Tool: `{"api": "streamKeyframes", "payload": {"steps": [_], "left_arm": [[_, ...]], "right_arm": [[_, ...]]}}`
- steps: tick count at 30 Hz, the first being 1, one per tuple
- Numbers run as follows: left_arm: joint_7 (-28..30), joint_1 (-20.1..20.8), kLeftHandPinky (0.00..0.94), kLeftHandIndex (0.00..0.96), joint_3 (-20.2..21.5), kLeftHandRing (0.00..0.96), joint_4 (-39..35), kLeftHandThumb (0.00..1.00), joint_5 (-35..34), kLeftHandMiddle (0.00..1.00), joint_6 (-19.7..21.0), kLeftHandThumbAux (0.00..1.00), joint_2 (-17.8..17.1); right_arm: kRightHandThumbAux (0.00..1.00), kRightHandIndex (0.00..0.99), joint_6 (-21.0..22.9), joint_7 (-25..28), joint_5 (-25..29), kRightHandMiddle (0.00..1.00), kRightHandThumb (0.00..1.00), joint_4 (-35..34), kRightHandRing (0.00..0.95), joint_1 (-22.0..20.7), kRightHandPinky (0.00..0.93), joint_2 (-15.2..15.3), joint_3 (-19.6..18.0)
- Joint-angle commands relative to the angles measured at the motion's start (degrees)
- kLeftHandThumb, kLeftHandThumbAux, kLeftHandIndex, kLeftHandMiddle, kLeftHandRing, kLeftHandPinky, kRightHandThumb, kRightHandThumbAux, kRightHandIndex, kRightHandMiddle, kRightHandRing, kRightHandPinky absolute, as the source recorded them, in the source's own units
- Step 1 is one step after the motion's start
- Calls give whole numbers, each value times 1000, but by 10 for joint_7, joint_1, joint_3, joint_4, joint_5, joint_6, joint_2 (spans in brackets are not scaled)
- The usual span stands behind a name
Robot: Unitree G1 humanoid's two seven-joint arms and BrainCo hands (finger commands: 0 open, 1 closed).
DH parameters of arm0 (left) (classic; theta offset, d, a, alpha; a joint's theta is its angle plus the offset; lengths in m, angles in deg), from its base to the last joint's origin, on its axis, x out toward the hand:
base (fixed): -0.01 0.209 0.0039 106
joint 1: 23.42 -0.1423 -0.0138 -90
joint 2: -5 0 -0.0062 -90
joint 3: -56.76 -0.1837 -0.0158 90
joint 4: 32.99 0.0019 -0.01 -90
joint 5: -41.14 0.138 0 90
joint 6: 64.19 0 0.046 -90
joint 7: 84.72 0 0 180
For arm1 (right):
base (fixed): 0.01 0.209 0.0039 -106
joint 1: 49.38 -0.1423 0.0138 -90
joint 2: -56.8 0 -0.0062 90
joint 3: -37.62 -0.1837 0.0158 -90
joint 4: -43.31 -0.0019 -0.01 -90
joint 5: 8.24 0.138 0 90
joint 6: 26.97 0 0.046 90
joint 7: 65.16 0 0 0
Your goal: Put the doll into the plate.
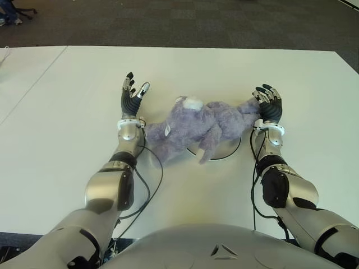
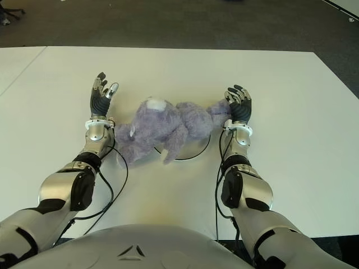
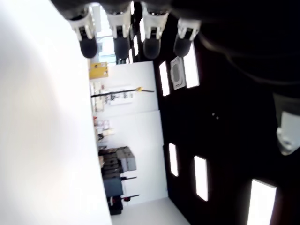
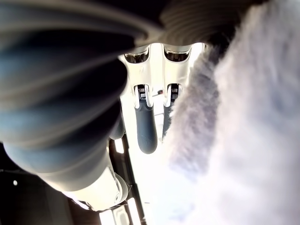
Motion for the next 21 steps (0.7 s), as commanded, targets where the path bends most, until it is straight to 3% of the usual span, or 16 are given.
{"api": "streamKeyframes", "payload": {"steps": [1, 5, 10, 21], "left_arm": [[-24, -147, 91, 40, -7, 50, 60, 0, 1, 51, 4, 415, 70], [-14, -157, 134, 66, -3, 86, 66, 0, -4, 88, 41, 424, 74], [15, -128, 162, 110, 5, 141, 64, 0, -18, 147, 102, 462, 63], [70, -129, 171, 138, 30, 175, 62, 0, -62, 188, 129, 522, 58]], "right_arm": [[862, 281, 52, 4, 13, 350, 419, 77, 381, 126, 406, -50, -10], [866, 283, 53, 3, 12, 351, 413, 77, 381, 127, 406, -48, -10], [873, 290, 52, -3, 11, 356, 411, 76, 385, 126, 407, -49, -9], [871, 287, 51, -3, 10, 351, 396, 76, 381, 126, 407, -51, -8]]}}
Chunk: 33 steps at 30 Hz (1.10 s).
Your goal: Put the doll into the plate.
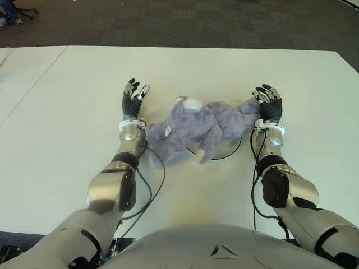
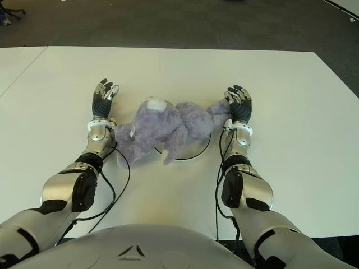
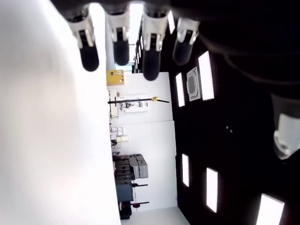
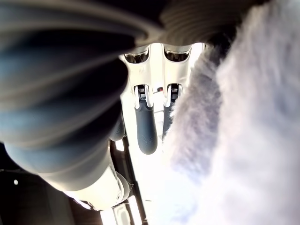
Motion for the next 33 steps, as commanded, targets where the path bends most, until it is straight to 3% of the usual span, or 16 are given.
{"api": "streamKeyframes", "payload": {"steps": [1, 9, 25, 33], "left_arm": [[41, -125, 172, 138, 19, 176, 68, 0, -27, 189, 57, 523, 46], [53, -123, 191, 144, 36, 195, 69, 0, -45, 202, 68, 572, 47], [38, -116, 258, 156, 34, 234, 69, 0, -32, 230, 78, 661, 47], [30, -114, 288, 172, 32, 262, 69, 0, -28, 247, 85, 753, 46]], "right_arm": [[871, 286, 51, -7, 10, 351, 395, 76, 381, 125, 407, -52, -7], [865, 285, 52, -11, 5, 352, 390, 77, 382, 125, 397, -53, -4], [870, 285, 53, -8, 6, 356, 392, 77, 385, 123, 399, -54, -4], [869, 285, 54, -10, 6, 350, 389, 77, 377, 123, 402, -54, -3]]}}
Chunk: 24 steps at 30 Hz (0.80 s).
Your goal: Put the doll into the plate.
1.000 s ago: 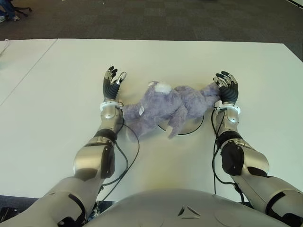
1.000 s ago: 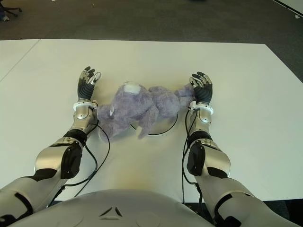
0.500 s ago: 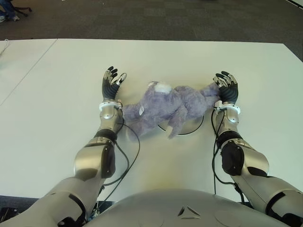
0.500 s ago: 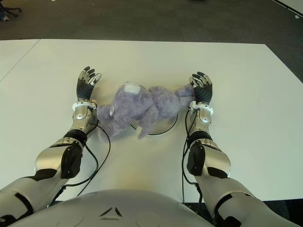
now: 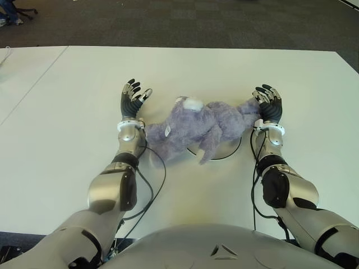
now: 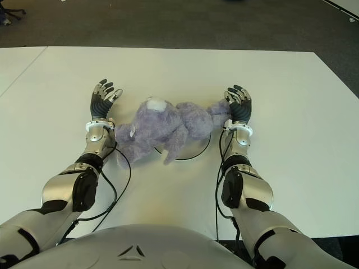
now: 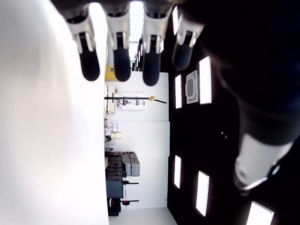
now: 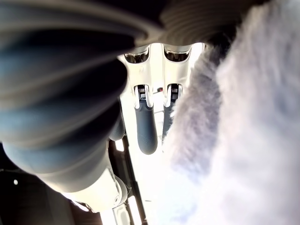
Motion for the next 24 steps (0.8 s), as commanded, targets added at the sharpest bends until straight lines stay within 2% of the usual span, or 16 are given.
{"api": "streamKeyframes", "payload": {"steps": [1, 8, 24], "left_arm": [[-8, -113, 288, 172, -2, 262, 72, 0, -2, 247, 83, 755, 41], [-15, -112, 298, 174, -7, 273, 72, 37, 4, 252, 84, 789, 40], [-26, -110, 290, 180, -19, 270, 72, 65, 17, 250, 88, 812, 37]], "right_arm": [[868, 285, 54, -8, 7, 350, 393, 77, 378, 123, 403, -55, -5], [866, 288, 53, -6, 9, 356, 426, 77, 382, 123, 397, -56, -6], [865, 283, 50, -5, 9, 357, 417, 77, 386, 123, 410, -56, -7]]}}
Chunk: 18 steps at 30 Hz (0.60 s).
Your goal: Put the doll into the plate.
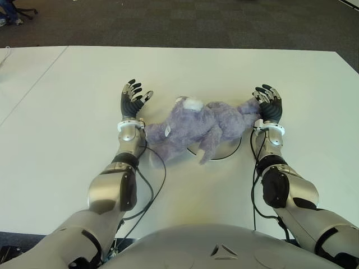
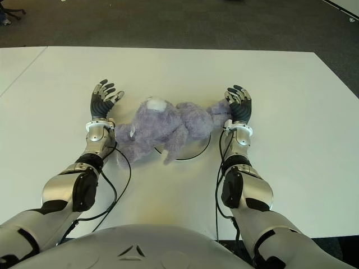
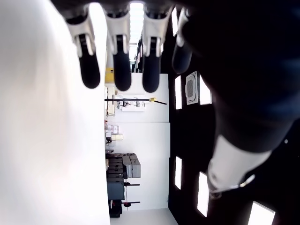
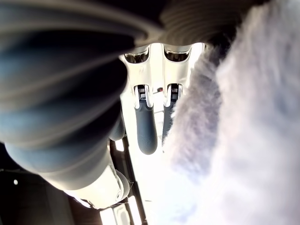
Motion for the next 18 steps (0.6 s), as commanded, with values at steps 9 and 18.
{"api": "streamKeyframes", "payload": {"steps": [9, 18], "left_arm": [[-24, -109, 258, 185, -20, 248, 72, 53, 10, 236, 86, 820, 38], [-25, -108, 266, 171, -23, 242, 72, 39, 8, 225, 94, 811, 38]], "right_arm": [[861, 277, 52, -9, 7, 356, 401, 77, 389, 122, 416, -55, -5], [862, 277, 54, -11, 4, 356, 391, 77, 389, 122, 407, -53, -2]]}}
